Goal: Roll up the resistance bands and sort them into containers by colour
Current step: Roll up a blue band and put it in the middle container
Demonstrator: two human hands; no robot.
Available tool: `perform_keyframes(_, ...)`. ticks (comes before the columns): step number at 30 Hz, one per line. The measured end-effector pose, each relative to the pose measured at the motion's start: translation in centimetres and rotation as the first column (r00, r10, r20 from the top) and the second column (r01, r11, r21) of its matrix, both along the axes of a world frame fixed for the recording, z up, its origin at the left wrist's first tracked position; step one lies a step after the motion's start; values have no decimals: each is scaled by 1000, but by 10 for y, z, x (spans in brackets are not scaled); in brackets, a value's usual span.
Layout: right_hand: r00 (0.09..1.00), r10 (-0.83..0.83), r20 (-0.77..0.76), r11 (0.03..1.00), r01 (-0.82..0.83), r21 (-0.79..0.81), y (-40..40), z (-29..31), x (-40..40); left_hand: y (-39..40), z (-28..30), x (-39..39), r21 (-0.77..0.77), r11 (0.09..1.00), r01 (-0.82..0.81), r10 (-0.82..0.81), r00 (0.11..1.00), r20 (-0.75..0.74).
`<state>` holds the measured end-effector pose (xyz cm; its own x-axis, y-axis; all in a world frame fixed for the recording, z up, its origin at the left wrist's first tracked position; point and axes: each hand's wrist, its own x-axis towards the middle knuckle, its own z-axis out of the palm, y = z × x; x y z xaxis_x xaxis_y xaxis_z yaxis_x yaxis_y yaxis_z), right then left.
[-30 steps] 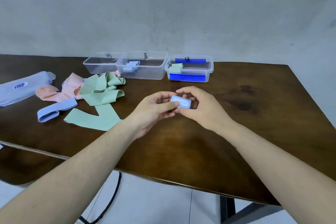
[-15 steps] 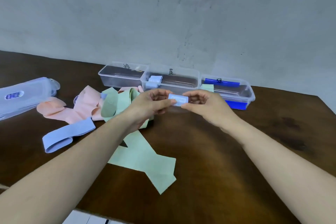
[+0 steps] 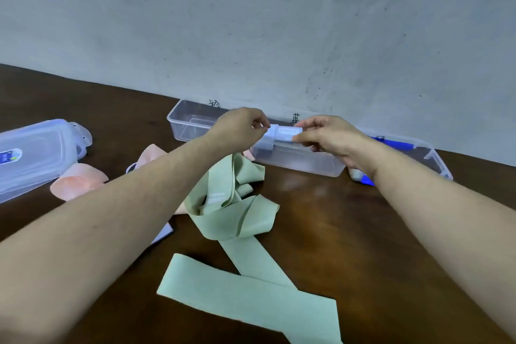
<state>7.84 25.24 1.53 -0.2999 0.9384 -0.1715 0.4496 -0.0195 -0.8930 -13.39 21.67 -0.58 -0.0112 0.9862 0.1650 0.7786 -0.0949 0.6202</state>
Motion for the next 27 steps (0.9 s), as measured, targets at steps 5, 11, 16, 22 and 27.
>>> perform_keyframes(5, 997, 35, 70, 995, -29, -94, 44, -10, -13, 36, -1, -8, -5, 996, 89, -88, 981, -174)
perform_keyframes(11, 981, 126, 148, 975, -95, -203, 76, -19, -28, 77, 7, -11, -74, 990, 117, -137, 891, -433)
perform_keyframes(16, 944, 211, 252, 955, -145, -257, 87, -27, -39, 103, 5, -8, -158, 972, 176, -236, 757, -610)
perform_keyframes(22, 903, 311, 295, 916, -202, -347, 85, -23, -55, 118, 4, 0, -305, 926, 220, -375, 599, -707)
perform_keyframes(27, 916, 310, 257, 888, -182, -422, 89, -36, -66, 122, -1, 1, -333, 916, 223, -401, 500, -768)
